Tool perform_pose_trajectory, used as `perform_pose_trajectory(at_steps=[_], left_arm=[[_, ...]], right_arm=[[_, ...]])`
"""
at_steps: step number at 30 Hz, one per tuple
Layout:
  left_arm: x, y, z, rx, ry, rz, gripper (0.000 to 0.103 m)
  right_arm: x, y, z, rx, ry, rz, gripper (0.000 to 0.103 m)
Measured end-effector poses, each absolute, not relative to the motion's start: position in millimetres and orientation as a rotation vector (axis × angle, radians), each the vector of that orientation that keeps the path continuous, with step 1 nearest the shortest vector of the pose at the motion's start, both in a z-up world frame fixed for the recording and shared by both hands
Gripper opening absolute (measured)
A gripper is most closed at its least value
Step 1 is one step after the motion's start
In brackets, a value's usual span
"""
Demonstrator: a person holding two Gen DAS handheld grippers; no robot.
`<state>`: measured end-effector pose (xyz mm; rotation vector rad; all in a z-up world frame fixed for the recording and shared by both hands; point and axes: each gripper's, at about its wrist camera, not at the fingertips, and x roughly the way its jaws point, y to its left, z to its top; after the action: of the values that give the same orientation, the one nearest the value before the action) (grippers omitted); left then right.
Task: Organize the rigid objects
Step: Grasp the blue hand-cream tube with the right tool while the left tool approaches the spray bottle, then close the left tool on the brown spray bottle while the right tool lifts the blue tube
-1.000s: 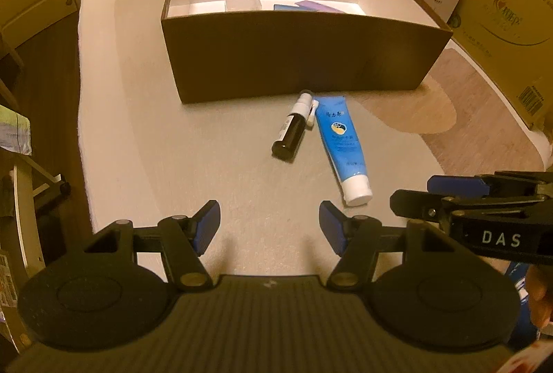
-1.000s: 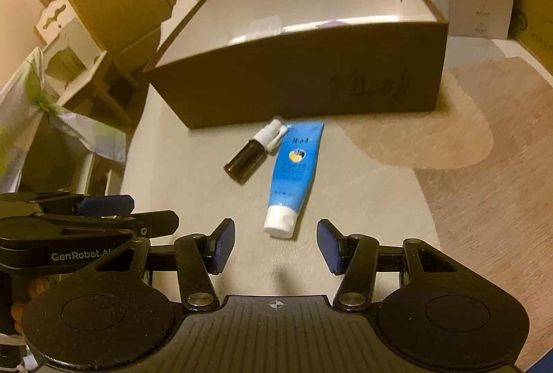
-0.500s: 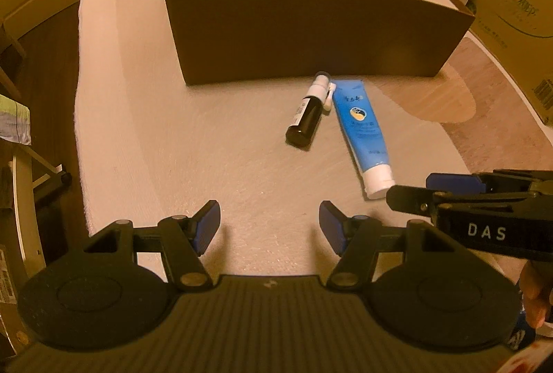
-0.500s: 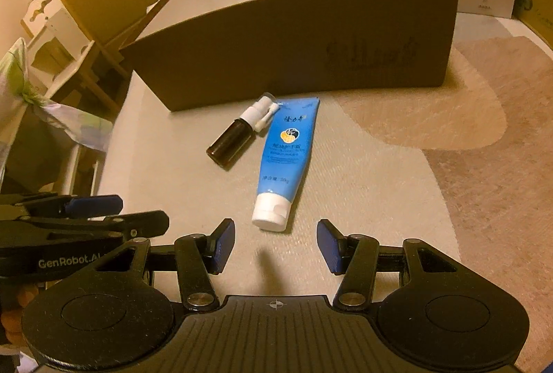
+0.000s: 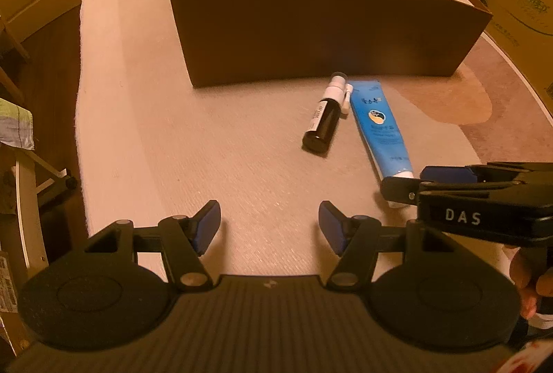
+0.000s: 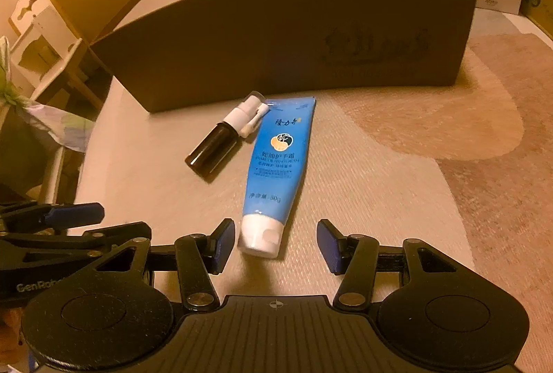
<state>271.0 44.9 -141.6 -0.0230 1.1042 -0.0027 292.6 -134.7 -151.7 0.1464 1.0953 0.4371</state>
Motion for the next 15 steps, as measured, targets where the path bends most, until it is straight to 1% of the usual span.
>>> perform_pose_trajectory(at_steps=[6, 8, 9, 15], left_arm=[[276, 47, -146, -0.008, 1.101, 0.007, 0.061], [277, 47, -148, -0.003, 1.097, 0.004, 0.061], [277, 46, -148, 0.0, 1.093, 0.001, 0.061], [283, 38, -150, 0.031, 1.062, -0.034, 0.06]], right_arm=[[293, -123, -154, 0.054, 1.04, 0.45, 0.052], [291, -120, -155, 0.005, 1.021, 0.449, 0.044], [290, -120, -156, -0.021, 1.014, 0.444, 0.034], [290, -142, -157, -0.021, 1.007, 0.409, 0.032]])
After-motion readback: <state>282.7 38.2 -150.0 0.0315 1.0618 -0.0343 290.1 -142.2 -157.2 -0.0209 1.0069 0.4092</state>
